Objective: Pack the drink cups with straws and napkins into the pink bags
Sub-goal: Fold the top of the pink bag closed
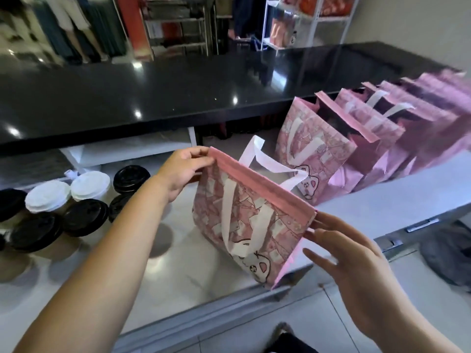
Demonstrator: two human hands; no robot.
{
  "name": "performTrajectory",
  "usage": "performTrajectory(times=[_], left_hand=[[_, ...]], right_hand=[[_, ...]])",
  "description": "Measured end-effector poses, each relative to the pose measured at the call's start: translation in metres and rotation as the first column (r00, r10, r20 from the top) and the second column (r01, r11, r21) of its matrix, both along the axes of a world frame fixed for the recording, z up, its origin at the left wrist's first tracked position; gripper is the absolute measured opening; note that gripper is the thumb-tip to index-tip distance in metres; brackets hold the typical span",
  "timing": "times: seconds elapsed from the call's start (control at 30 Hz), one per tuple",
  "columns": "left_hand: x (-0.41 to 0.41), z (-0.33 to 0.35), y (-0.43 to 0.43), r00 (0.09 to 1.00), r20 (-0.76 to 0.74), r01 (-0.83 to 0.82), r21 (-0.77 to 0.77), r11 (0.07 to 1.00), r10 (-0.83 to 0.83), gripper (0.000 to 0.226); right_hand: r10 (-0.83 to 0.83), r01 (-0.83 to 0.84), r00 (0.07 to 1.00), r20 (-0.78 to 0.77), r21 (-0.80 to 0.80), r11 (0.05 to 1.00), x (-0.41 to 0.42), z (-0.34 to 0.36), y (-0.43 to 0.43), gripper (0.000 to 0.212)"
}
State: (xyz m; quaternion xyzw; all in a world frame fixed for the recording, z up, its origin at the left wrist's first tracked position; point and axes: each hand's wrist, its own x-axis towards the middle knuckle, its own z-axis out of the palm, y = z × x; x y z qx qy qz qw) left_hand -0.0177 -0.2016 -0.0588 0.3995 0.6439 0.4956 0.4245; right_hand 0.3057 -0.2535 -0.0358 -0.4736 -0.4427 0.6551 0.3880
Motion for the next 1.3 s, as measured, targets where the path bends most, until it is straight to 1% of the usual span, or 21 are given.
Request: performTrajectory(times=[0.1,0.17,0.2,0.27,0.3,0.33,0.37,0.47,0.53,0.63,0.7,0.83,0.97,1.1,1.17,1.23,1.3], left_hand=[[-0.005,0.027,-0.008,0.997,-0.040,-0.056,0.049,0.997,0.058,0.016],[-0.013,0.052,-0.010,0.996,-0.063,-0.062,0.085,0.994,0.068,0.016],[-0.016,0.066,-0.010,0.994,-0.083,-0.066,0.105,0.992,0.075,0.015],[-0.021,0.094,-0.008,0.985,-0.137,-0.083,0.136,0.987,0.102,0.017],[-0.022,0.107,-0.005,0.981,-0.156,-0.096,0.150,0.984,0.119,0.017],[-0.023,0.119,0.000,0.975,-0.169,-0.115,0.165,0.979,0.143,0.016],[-0.024,0.131,0.005,0.968,-0.179,-0.141,0.185,0.973,0.174,0.013],[-0.025,0.164,0.028,0.934,-0.190,-0.249,0.260,0.933,0.302,0.006],[-0.022,0.184,0.044,0.913,-0.151,-0.326,0.291,0.900,0.379,0.005],[-0.011,0.207,0.072,0.883,-0.080,-0.419,0.311,0.853,0.462,0.004],[-0.002,0.218,0.096,0.864,-0.067,-0.457,0.317,0.831,0.500,0.003],[0.019,0.235,0.150,0.822,-0.070,-0.525,0.287,0.801,0.564,0.004],[0.036,0.244,0.209,0.810,-0.102,-0.550,0.207,0.809,0.577,0.003],[0.053,0.234,0.265,0.841,-0.147,-0.519,0.054,0.853,0.521,0.018],[0.063,0.226,0.291,0.852,-0.157,-0.504,0.006,0.863,0.499,0.018],[0.071,0.218,0.312,0.851,-0.162,-0.508,-0.004,0.862,0.500,0.016],[0.075,0.211,0.330,0.846,-0.162,-0.510,0.029,0.860,0.507,0.020]], right_hand=[[0.026,-0.024,0.999,-0.033,0.042,0.999,0.003,0.027,0.036,0.029],[0.098,-0.092,0.992,-0.075,0.078,0.993,0.004,0.052,0.064,0.022],[0.157,-0.149,0.984,-0.086,0.094,0.984,0.004,0.067,0.079,0.032],[0.240,-0.232,0.967,-0.084,0.097,0.968,0.001,0.094,0.114,0.071],[0.261,-0.253,0.962,-0.081,0.096,0.963,-0.003,0.108,0.130,0.081],[0.289,-0.281,0.954,-0.078,0.103,0.954,-0.007,0.122,0.147,0.083],[0.322,-0.312,0.944,-0.080,0.109,0.944,-0.012,0.137,0.162,0.080],[0.385,-0.372,0.917,-0.108,0.120,0.920,-0.024,0.173,0.212,0.060],[0.408,-0.392,0.907,-0.104,0.142,0.909,-0.031,0.189,0.247,0.054],[0.425,-0.403,0.900,-0.102,0.181,0.897,-0.041,0.207,0.298,0.037],[0.430,-0.403,0.898,-0.096,0.215,0.889,-0.046,0.214,0.331,0.031],[0.454,-0.422,0.887,-0.084,0.248,0.872,-0.048,0.223,0.397,0.028],[0.464,-0.437,0.884,-0.048,0.261,0.860,-0.044,0.224,0.459,0.023],[0.467,-0.449,0.884,-0.008,0.259,0.855,-0.034,0.211,0.507,0.023],[0.448,-0.435,0.894,0.002,0.246,0.866,-0.028,0.202,0.527,0.023],[0.438,-0.427,0.899,0.011,0.243,0.871,-0.021,0.192,0.543,0.015],[0.446,-0.436,0.895,0.016,0.249,0.865,-0.014,0.182,0.555,0.012]])
